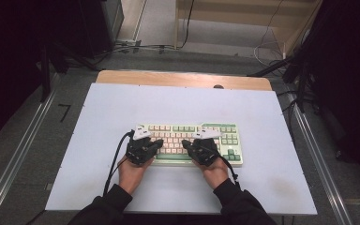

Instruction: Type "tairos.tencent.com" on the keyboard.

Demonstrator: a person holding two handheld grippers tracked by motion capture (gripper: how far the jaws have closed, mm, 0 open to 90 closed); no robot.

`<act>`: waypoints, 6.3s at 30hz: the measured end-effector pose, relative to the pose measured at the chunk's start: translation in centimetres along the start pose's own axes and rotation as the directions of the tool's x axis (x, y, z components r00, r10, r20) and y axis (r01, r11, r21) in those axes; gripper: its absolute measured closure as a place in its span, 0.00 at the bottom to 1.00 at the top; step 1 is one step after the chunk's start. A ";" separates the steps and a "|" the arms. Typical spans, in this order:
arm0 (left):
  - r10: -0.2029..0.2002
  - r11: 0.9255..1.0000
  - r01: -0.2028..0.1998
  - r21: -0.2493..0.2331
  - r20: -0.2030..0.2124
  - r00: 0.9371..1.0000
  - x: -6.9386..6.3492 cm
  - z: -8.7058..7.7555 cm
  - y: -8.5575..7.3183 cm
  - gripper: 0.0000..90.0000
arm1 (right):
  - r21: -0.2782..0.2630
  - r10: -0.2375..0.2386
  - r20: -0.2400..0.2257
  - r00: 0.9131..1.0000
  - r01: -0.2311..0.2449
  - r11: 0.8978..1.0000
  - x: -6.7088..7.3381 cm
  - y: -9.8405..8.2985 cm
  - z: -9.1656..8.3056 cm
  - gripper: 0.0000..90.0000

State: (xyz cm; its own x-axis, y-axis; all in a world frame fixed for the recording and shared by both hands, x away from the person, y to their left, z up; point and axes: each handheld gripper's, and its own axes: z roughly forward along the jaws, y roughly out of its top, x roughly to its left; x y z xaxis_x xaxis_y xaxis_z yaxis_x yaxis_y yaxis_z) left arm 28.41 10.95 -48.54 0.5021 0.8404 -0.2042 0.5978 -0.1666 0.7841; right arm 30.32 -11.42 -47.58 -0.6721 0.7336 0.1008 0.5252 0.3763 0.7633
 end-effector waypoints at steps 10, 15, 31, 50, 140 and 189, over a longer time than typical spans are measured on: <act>0.004 1.000 -0.004 0.018 0.008 1.000 -0.3 0.2 -0.4 1.00 | -0.002 0.008 0.006 1.000 -0.008 1.000 -0.3 0.0 -0.1 0.97; 0.000 1.000 -0.001 0.027 0.010 1.000 -0.4 0.2 -0.5 1.00 | -0.002 0.010 0.007 1.000 -0.010 1.000 -0.4 0.0 -0.1 0.97; 0.010 0.999 -0.011 0.040 0.005 1.000 -0.5 0.4 -0.6 1.00 | -0.003 0.012 0.006 1.000 -0.012 1.000 -0.4 0.0 -0.1 0.97; 0.008 1.000 -0.008 0.018 0.008 1.000 -0.6 0.1 -0.5 1.00 | -0.005 0.010 0.008 1.000 -0.010 1.000 -0.4 0.0 -0.2 0.97; -0.041 0.998 0.039 -0.042 -0.046 0.998 1.4 0.3 1.0 1.00 | 0.009 -0.003 -0.009 1.000 0.003 1.000 0.2 -0.2 0.3 0.97; -0.050 0.998 0.048 -0.049 -0.034 0.998 1.4 0.3 1.1 1.00 | -0.008 0.001 -0.009 1.000 -0.001 1.000 -0.1 0.0 -0.1 0.97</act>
State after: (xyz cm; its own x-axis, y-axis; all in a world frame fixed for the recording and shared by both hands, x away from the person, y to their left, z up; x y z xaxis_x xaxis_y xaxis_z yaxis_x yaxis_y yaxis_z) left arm 29.94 11.83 -48.14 0.4505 0.8645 -0.2231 0.5901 -0.1008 0.8010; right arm 30.31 -11.51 -47.49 -0.6761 0.7290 0.1071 0.5218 0.3710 0.7681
